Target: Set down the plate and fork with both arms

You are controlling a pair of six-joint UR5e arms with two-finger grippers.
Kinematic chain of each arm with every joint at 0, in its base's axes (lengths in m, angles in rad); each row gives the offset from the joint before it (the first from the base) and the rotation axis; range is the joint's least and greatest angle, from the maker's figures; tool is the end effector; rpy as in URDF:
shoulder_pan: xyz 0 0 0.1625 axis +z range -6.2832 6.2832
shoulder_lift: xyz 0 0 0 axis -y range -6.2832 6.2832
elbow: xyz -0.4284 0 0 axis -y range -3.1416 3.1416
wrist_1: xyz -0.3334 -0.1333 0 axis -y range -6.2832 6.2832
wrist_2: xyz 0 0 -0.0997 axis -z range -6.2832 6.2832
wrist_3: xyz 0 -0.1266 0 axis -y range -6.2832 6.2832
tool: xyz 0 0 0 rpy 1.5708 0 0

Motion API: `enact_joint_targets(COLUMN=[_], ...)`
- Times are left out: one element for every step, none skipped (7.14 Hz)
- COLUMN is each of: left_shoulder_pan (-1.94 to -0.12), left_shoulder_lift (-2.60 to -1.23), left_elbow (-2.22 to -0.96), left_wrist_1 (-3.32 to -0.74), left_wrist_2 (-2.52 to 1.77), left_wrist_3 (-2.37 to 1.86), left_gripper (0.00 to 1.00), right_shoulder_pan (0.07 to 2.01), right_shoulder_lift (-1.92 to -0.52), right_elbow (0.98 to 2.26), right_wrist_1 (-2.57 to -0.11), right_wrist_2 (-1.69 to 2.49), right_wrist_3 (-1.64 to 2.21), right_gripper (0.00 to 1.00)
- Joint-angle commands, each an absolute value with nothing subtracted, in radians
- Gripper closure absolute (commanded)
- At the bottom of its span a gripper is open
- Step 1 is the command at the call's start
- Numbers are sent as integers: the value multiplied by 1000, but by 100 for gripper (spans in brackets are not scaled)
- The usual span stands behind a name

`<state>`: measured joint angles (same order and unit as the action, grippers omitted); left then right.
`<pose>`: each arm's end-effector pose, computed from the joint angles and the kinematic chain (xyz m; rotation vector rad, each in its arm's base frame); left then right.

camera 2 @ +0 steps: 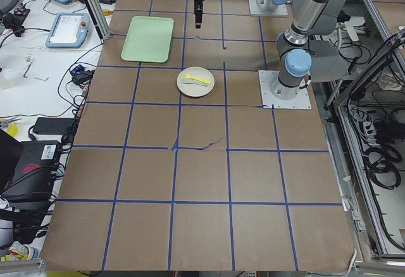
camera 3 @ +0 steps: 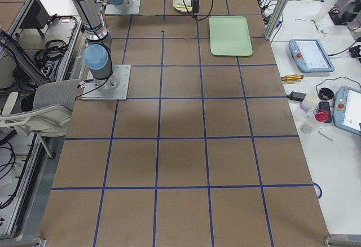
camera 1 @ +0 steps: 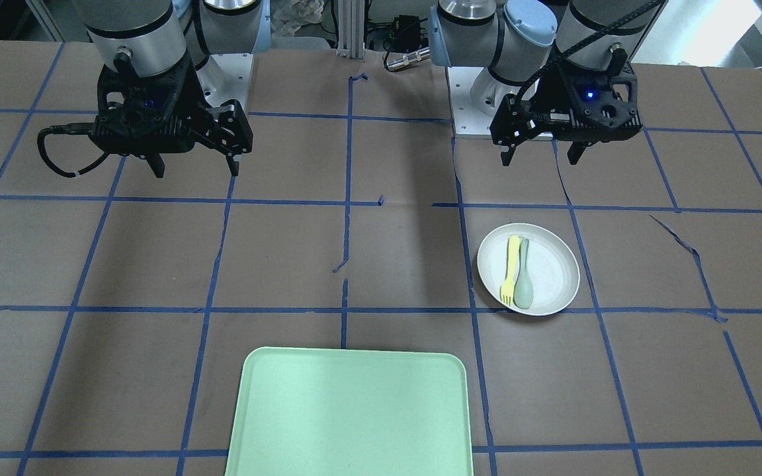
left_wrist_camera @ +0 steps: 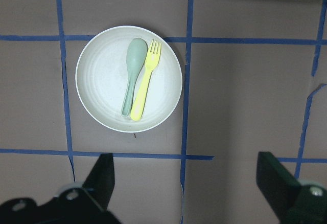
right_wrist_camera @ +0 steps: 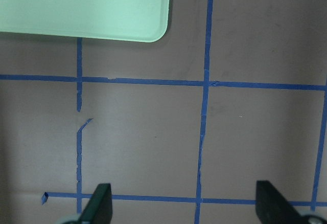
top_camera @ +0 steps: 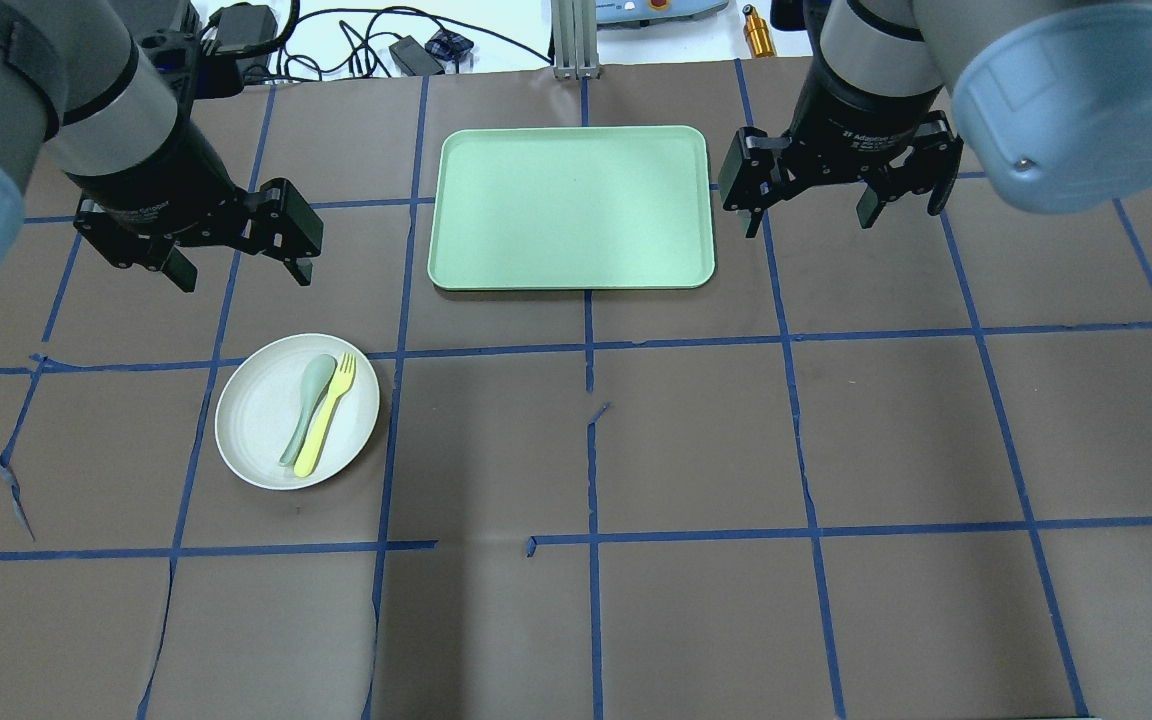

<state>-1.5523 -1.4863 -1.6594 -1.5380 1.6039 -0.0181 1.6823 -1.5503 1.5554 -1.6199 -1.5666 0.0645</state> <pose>-0.1217 -0.4028 0.4644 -0.0576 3.1076 -0.0446 0.1828 -0.4297 0.4670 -0.0738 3.1319 -0.0681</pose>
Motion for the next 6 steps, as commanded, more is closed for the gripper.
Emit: enact_joint_targets(left_shoulder_pan=[-1552,-1552,-1552,-1552,-1552,-1552], left_shoulder_lift=[-1485,-1483,-1486,-1485,-1485,-1485], left_elbow=[-1658,-1658,-1658,-1661,-1663,-1663], left_wrist_1=[-1539,-1539,-1539,-1540,-1540,-1540], left_wrist_2=[1605,1602,1601,1601,1600,1573], left_wrist_3=[-24,-25,-28,-25,-22,-18], left_gripper=[0,0,0,0,0,0], right_shoulder_pan=[1683,1683,1683,1683,1683,1683], right_shoulder_lift=[-1551,-1551,-1549,-1551,-1551,-1551], right_elbow=[1555,1555,1555,1555,1555,1555], right_wrist_1=[-1617,-1621,-1623,-1618,-1618,-1618], right_wrist_2=[-1568,-1568,-1568,-1568,-1568,-1568], right_wrist_3=[64,66,64,66,66,66], right_gripper=[0,0,0,0,0,0])
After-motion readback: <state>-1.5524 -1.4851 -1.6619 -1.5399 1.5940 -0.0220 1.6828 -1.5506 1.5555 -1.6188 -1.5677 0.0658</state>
